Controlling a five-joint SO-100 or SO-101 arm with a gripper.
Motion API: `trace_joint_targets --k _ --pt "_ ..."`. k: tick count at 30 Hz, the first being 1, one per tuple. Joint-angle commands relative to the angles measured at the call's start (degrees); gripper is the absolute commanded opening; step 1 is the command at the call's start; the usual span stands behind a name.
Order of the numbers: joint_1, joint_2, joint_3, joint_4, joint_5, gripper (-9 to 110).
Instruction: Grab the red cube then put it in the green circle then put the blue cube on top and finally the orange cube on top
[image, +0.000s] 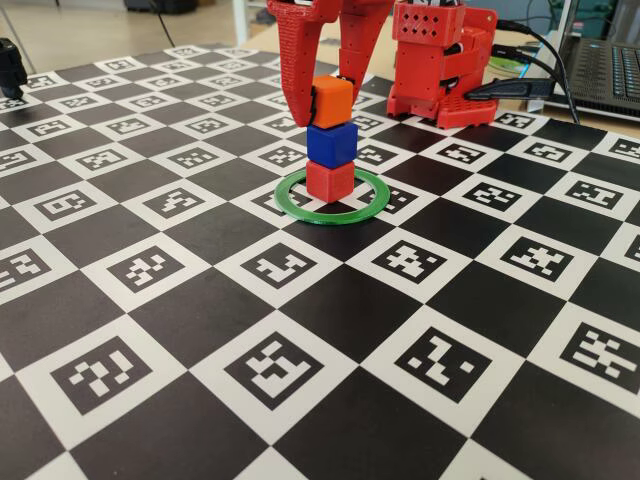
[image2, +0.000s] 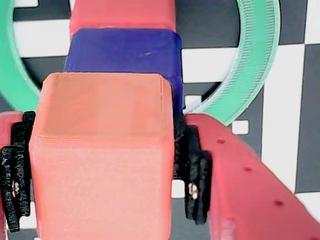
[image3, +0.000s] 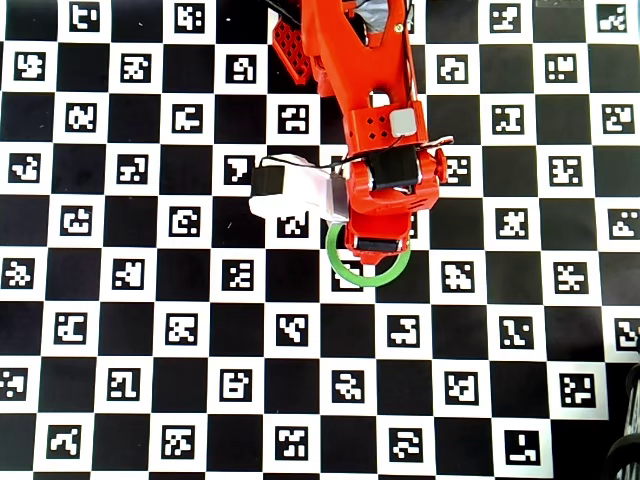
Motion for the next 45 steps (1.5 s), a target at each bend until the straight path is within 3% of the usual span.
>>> trace_joint_targets --k 1,9,17,25,30,34,37,42,44,45 --pt "-0.4 0.8 -0.4 -0.4 0.3 12" --pt "-0.4 0.8 0.3 -0.6 0.8 14" --pt "-0.4 2.4 -0.1 0.4 2.1 45" --pt "-0.2 4.5 -11.7 11.2 3.3 54" --pt "2.5 5.4 -22.3 19.0 -0.2 49" --pt "6.8 9.8 -24.4 18.3 -6.6 46" --pt "11.2 15.5 -20.5 11.1 -15.6 35" --pt "18.0 25.0 -7.3 -2.5 -28.8 6" --pt "19.2 27.7 -0.9 -7.3 -38.4 -6" --pt "19.8 29.4 2.9 -9.4 -42.2 -6"
